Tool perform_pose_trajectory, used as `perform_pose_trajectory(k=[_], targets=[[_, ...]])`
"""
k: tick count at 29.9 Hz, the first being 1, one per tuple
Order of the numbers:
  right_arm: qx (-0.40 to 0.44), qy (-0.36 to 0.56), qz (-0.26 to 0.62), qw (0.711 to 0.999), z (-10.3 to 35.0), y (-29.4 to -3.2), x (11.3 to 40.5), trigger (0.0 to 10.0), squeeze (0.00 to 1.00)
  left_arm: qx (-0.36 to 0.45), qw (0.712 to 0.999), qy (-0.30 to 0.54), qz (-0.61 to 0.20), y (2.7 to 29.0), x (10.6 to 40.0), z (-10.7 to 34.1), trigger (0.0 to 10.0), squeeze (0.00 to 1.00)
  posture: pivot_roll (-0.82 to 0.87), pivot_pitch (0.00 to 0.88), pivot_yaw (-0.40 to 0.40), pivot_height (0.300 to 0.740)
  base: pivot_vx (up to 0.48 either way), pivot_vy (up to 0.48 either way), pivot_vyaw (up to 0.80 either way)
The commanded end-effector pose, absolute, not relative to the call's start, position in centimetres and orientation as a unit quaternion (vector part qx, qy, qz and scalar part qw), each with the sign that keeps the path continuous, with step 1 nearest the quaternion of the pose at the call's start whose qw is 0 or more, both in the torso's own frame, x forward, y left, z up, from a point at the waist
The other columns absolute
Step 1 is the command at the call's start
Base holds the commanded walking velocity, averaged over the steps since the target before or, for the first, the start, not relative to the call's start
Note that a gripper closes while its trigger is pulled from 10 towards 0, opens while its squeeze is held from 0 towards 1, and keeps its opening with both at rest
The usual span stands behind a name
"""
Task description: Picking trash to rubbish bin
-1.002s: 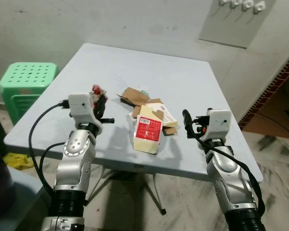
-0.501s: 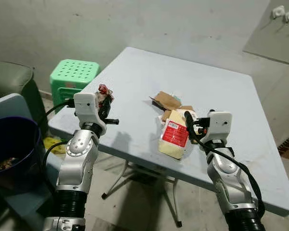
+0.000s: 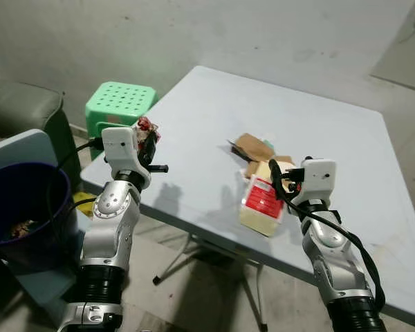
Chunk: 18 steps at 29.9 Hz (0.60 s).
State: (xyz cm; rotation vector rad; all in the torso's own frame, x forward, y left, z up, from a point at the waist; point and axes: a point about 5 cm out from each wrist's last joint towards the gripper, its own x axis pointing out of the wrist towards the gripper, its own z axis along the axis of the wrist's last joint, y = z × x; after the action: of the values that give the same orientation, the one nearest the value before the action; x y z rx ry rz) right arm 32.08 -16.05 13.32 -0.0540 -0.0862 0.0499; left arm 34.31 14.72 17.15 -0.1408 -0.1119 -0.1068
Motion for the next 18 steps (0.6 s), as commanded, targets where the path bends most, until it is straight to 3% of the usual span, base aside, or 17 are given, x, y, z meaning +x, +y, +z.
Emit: perform_pose_trajectory(k=[1, 18], targets=[[-0.029, -0.05, 0.031, 0.998, 13.66, -15.89, 32.33, 10.0, 0.0, -0.062, 0.996, -0.054, -0.046, 14.89, 34.43, 17.11, 10.0, 0.0, 0.07, 0.0, -0.128, 0.74, 0.0, 0.0, 0.8], [-0.033, -0.047, 0.032, 0.998, 13.6, -16.2, 32.26, 10.0, 0.0, -0.07, 0.996, -0.039, -0.036, 14.75, 34.85, 16.91, 10.0, 0.0, 0.06, 0.0, -0.129, 0.74, 0.0, 0.0, 0.8]])
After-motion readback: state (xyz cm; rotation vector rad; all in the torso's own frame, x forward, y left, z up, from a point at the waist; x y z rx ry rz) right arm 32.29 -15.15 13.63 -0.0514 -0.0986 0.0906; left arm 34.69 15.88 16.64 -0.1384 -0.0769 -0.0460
